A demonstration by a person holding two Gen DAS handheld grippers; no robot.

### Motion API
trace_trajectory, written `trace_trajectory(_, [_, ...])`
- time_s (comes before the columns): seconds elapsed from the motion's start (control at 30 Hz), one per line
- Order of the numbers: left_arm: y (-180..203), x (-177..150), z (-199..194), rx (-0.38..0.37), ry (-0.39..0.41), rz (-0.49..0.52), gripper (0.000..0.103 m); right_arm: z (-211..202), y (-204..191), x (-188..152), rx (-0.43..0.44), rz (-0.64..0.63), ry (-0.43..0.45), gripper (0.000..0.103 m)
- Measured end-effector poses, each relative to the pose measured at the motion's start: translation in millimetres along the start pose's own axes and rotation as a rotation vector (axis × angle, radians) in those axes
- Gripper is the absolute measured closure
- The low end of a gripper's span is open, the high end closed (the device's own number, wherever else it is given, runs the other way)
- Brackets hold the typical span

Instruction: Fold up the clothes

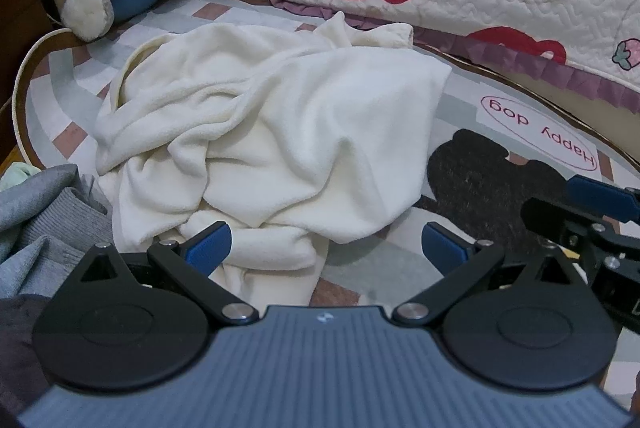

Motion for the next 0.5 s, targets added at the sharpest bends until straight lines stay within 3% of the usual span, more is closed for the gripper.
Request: trace_trajectory(0.5, [-0.8,2.9,-4.2,0.001,0.008,0.003,0.000,1.7,-2.3,-2.4,0.006,-0.012,-0.006,0.043])
Point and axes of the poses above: each gripper's, at about its wrist camera, not at the fingertips, and z roughly the way its jaws point, y to its right, x to its top, the point moved 9 cm from there along z, roughly the way its jaws point, and after that the axes turned 2 degrees about -y, right-handed, at the moved point
